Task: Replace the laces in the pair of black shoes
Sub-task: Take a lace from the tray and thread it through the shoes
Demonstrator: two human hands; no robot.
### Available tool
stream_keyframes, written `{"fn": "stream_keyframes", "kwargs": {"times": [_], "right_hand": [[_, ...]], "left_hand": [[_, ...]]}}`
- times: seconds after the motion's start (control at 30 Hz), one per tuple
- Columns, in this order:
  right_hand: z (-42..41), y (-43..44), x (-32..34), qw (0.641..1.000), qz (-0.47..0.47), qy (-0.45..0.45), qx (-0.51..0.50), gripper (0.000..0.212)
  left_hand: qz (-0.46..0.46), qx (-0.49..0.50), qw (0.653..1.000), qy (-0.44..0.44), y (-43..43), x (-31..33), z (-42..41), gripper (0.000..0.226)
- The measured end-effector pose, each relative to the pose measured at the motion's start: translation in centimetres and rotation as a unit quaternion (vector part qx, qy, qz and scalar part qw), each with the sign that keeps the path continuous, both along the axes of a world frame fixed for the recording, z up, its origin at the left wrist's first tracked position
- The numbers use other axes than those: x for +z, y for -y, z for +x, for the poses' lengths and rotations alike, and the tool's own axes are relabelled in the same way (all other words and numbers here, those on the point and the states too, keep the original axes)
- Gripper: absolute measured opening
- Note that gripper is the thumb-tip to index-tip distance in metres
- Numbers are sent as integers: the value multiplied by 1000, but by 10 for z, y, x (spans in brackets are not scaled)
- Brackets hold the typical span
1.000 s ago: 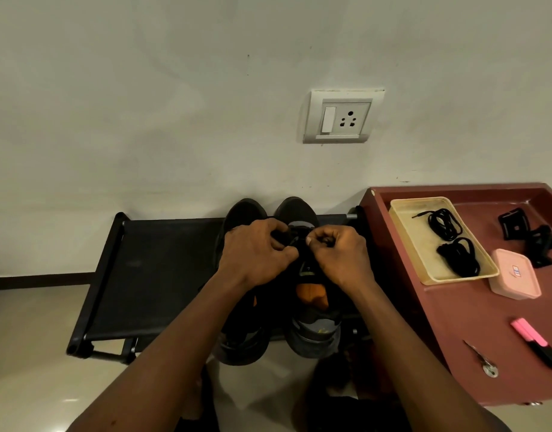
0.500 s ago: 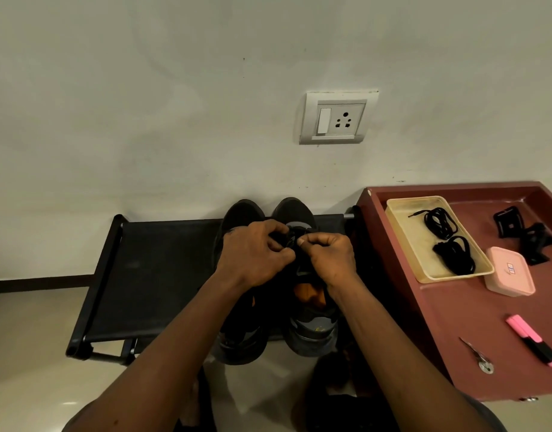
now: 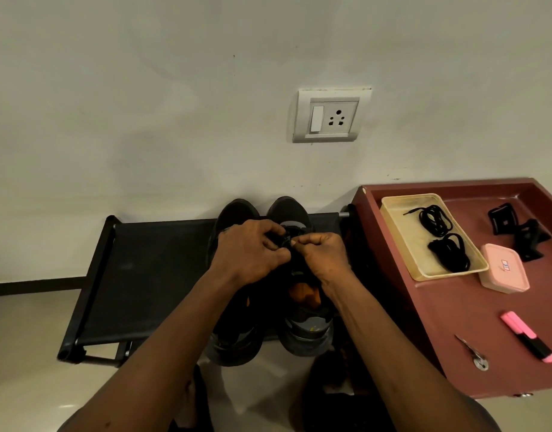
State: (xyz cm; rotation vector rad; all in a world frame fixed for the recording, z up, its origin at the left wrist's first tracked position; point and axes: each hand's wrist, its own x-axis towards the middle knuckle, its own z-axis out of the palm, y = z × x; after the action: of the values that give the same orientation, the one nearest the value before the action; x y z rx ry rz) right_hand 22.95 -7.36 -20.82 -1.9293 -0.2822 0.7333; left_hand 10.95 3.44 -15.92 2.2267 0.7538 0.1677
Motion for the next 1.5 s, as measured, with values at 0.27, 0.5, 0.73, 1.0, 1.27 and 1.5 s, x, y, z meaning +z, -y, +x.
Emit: {"fn": "stream_keyframes", "kwargs": {"times": [0.27, 0.5, 0.73, 1.0, 1.27, 1.5], "right_hand": [[5, 1, 3, 1000, -7, 22, 18, 6], [4, 4, 9, 996, -45, 65, 36, 7], [3, 7, 20, 978, -131, 152, 60, 25], [-1, 5, 21, 969, -151, 188, 56, 28], [-4, 5, 19, 966, -148, 206, 44, 9], [-2, 6, 20, 973, -125, 188, 47, 9]], "left_hand": [[68, 2, 997, 31, -8, -7, 3, 24], [197, -6, 980, -20, -5, -13, 19, 20], [260, 19, 965, -31, -6, -15, 18, 10], [187, 166, 964, 94, -25, -4, -5, 6], [49, 381, 903, 193, -47, 4, -17, 9], [-460, 244, 758, 393, -26, 12, 9, 14]]}}
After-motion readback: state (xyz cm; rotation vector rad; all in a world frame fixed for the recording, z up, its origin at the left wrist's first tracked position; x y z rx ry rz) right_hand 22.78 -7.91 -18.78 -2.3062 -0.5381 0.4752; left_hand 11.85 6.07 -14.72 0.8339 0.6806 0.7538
